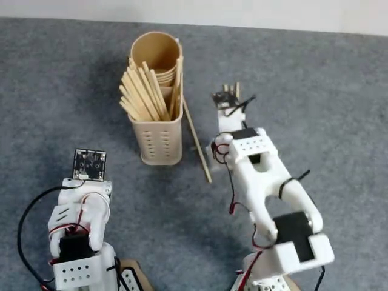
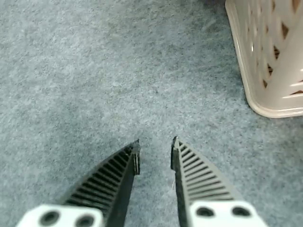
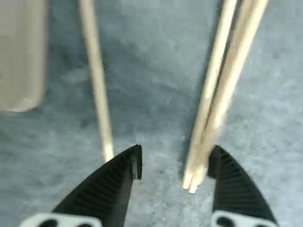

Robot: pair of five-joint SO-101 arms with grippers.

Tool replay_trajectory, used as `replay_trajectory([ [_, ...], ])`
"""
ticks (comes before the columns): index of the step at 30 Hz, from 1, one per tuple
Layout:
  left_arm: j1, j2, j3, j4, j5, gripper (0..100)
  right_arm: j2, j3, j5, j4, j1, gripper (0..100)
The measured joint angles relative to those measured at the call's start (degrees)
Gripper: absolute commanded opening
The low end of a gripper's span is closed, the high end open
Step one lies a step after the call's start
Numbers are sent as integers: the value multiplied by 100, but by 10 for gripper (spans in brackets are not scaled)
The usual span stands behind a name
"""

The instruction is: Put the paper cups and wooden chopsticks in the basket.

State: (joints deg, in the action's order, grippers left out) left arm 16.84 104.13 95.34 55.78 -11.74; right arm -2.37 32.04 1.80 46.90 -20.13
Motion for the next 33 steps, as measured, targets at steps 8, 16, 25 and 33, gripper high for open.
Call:
replay_trajectory([
  [8, 0, 0, 0, 0, 0, 127, -554, 703, 0, -527, -774, 250],
  [16, 0, 0, 0, 0, 0, 127, -563, 1231, 0, -985, -1029, 250],
  [25, 0, 0, 0, 0, 0, 127, -563, 1266, 0, -993, -1020, 26],
  [33, 0, 0, 0, 0, 0, 127, -563, 1275, 0, -993, -1020, 5],
])
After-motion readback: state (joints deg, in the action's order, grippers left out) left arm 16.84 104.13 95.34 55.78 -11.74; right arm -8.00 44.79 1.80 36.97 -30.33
